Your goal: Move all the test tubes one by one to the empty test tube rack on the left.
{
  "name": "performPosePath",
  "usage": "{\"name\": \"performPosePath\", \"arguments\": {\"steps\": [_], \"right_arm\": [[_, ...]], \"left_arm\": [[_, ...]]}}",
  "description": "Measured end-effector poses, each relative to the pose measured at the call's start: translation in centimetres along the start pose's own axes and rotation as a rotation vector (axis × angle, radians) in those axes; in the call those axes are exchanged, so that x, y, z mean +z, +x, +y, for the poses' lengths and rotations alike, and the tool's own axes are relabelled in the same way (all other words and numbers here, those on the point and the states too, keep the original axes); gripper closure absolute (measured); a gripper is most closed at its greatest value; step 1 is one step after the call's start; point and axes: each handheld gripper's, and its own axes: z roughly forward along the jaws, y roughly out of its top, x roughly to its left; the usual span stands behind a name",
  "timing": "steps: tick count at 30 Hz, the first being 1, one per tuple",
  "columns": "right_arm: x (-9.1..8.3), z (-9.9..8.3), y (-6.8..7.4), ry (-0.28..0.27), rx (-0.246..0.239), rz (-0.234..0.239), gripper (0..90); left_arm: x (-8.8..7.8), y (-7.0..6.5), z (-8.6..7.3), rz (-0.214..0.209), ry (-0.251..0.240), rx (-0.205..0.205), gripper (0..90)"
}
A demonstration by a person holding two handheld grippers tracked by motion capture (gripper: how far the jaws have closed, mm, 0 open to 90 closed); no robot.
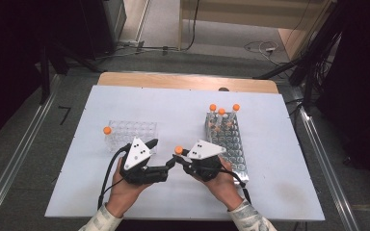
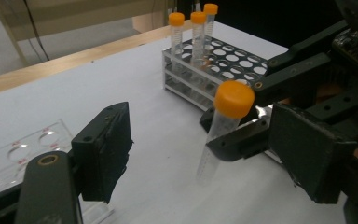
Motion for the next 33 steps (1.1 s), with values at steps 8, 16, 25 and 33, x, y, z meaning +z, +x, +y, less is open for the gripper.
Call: {"name": "performPosePath", "arguments": {"steps": [8,16,25,33], "right_arm": [[0.36,0.20,0.97,0.007,-0.017,0.032,72.0],[0.48,0.21,1.03,0.010,-0.005,0.053,71.9],[0.41,0.24,1.11,0.013,-0.004,0.060,71.9],[0.38,0.28,1.09,0.005,-0.003,0.066,71.8]], "left_arm": [[0.42,-0.26,-0.02,-0.050,-0.003,0.001,36.5],[0.59,-0.23,-0.20,-0.090,-0.001,0.014,54.8],[0.68,-0.46,-0.26,-0.097,0.000,0.022,67.1],[0.61,-0.25,-0.24,-0.110,-0.006,0.008,68.8]]}}
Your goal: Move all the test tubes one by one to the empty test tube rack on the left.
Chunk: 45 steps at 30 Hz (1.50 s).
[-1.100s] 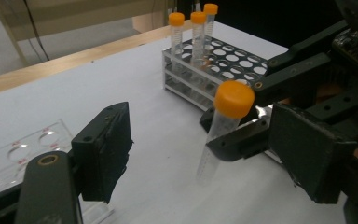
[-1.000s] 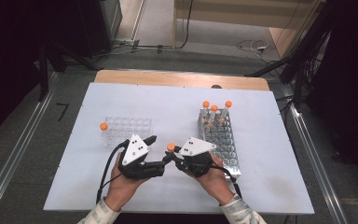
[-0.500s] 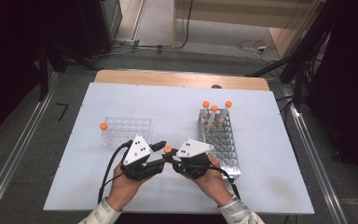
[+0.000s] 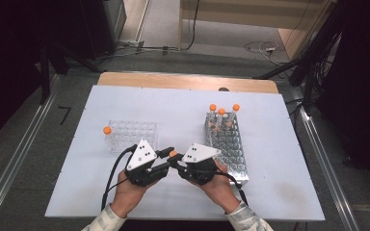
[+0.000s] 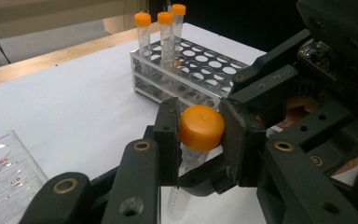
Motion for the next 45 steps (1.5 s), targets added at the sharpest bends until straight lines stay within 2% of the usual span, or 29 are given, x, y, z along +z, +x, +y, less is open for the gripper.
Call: {"name": "performPosePath", "arguments": {"steps": [4,8,14,16,30,39,45], "right_arm": [[0.0,0.0,0.0,0.003,-0.007,-0.004,69.1],[0.1,0.1,0.3,0.003,-0.012,-0.013,50.1],[-0.3,0.3,0.0,-0.007,0.007,-0.049,35.9],[-0.5,0.3,-0.2,-0.008,0.014,-0.063,34.2],[-1.1,0.3,-1.3,-0.011,0.046,-0.076,26.9],[-1.7,0.1,-2.3,-0.013,0.073,-0.098,26.7],[-1.9,0.0,-2.7,-0.010,0.084,-0.103,26.8]], "left_arm": [[0.0,0.0,0.0,-0.009,-0.004,-0.001,69.9],[-0.1,0.0,0.1,-0.002,-0.007,0.003,70.2],[-0.6,0.7,0.3,0.018,-0.017,-0.015,70.2],[-0.8,1.0,0.4,0.026,-0.022,-0.026,70.2],[-2.8,3.7,0.9,0.096,-0.062,-0.078,70.1],[-4.5,5.5,1.2,0.136,-0.094,-0.121,70.2],[-5.5,6.4,1.3,0.186,-0.110,-0.140,70.1]]}}
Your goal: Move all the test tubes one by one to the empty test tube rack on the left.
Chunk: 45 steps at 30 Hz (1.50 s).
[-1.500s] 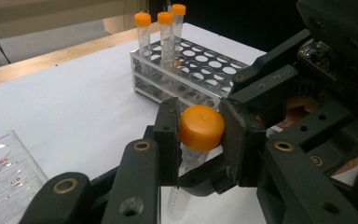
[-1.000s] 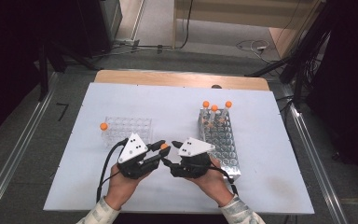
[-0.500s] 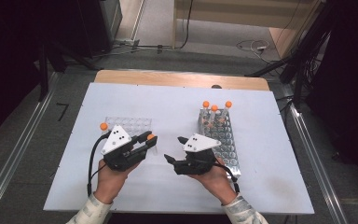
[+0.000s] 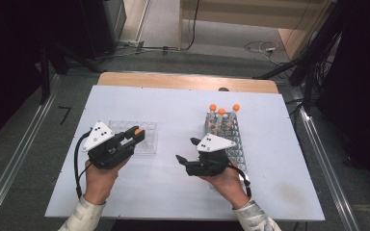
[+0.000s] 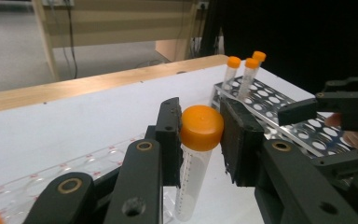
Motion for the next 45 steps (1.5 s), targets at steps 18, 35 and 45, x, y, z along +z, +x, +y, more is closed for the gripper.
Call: {"name": "performPosePath", "arguments": {"steps": [18,35,45], "right_arm": [[-0.5,-0.1,-0.8,-0.006,0.020,-0.012,27.5],[-0.5,-0.1,-0.7,-0.010,0.022,-0.008,27.7],[-0.5,-0.1,-0.8,-0.007,0.027,-0.010,27.8]], "left_arm": [[-1.6,2.1,0.6,0.070,-0.044,-0.033,70.2],[-2.3,4.6,0.3,0.212,-0.052,-0.045,70.2],[-1.5,5.5,-0.1,0.259,-0.028,-0.030,70.1]]}}
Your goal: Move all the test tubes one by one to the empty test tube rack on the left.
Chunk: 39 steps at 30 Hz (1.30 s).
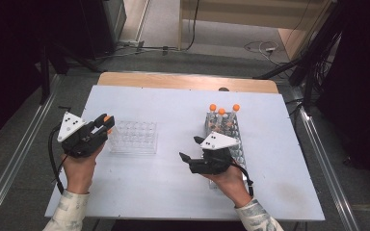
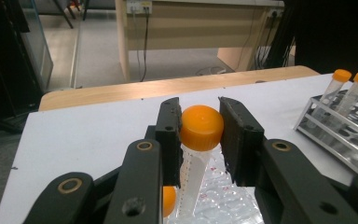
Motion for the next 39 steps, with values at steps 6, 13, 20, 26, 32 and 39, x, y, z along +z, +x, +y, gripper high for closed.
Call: {"name": "performPosePath", "arguments": {"steps": [6,13,20,26,32,39], "right_arm": [[-0.1,0.0,0.0,-0.002,0.001,0.000,27.8],[-0.1,0.0,0.0,-0.004,0.002,0.000,27.8],[-0.2,0.0,0.0,-0.003,0.004,0.001,27.8],[-0.2,0.0,0.0,-0.004,0.003,-0.001,27.8],[-0.4,0.0,-0.3,-0.010,0.010,-0.010,27.8],[-0.9,0.0,-1.3,-0.023,0.028,-0.035,27.8]], "left_arm": [[0.8,0.1,-0.6,0.001,0.051,0.008,70.1],[2.0,-0.3,-1.6,0.021,0.123,0.053,69.9],[2.1,-0.3,-1.7,0.022,0.136,0.061,68.3],[1.9,-0.3,-1.6,0.011,0.126,0.048,57.9],[1.7,-0.5,-1.3,0.007,0.109,0.023,44.1],[1.6,-1.0,-1.2,0.057,0.103,0.032,25.5]]}}
